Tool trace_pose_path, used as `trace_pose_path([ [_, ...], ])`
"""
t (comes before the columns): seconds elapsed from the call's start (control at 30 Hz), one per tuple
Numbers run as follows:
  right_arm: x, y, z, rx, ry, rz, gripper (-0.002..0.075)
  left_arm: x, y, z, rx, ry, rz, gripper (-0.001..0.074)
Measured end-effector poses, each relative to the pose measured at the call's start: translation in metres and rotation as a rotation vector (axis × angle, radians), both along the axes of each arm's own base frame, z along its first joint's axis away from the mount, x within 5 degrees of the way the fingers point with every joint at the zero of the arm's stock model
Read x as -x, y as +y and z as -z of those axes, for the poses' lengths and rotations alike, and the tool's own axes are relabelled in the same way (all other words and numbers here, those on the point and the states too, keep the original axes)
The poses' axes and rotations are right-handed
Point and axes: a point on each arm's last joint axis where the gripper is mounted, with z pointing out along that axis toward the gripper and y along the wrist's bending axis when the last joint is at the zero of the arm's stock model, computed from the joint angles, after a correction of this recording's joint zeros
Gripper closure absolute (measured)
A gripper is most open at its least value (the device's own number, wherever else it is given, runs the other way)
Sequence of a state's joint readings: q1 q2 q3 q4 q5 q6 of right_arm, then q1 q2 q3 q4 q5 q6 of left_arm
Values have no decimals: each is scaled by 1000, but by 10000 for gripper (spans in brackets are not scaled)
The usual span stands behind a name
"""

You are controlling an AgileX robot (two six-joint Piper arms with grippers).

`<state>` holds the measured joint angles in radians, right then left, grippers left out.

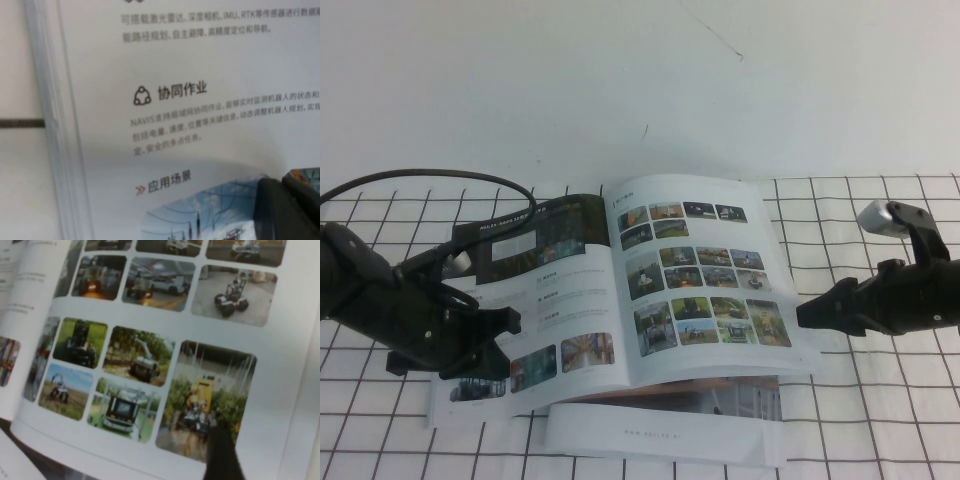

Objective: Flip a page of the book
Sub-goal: Open the closed book

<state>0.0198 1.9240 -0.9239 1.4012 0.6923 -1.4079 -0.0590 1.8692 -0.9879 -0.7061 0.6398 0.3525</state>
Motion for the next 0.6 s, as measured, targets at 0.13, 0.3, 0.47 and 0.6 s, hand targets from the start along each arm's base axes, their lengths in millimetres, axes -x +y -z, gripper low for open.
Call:
trace_pose_path([
  [0.13, -11, 2, 9, -20, 13, -11, 314, 0, 0, 0, 0, 0, 0, 738],
  [0.3, -16, 4, 20, -50, 40, -24, 314, 0, 0, 0, 0, 0, 0, 738],
  [0.47, -16, 5, 26, -71, 54, -28, 314, 0, 0, 0, 0, -1, 2, 738],
  [0.6, -17, 11, 27, -84, 54, -36, 314, 0, 0, 0, 0, -1, 2, 738],
])
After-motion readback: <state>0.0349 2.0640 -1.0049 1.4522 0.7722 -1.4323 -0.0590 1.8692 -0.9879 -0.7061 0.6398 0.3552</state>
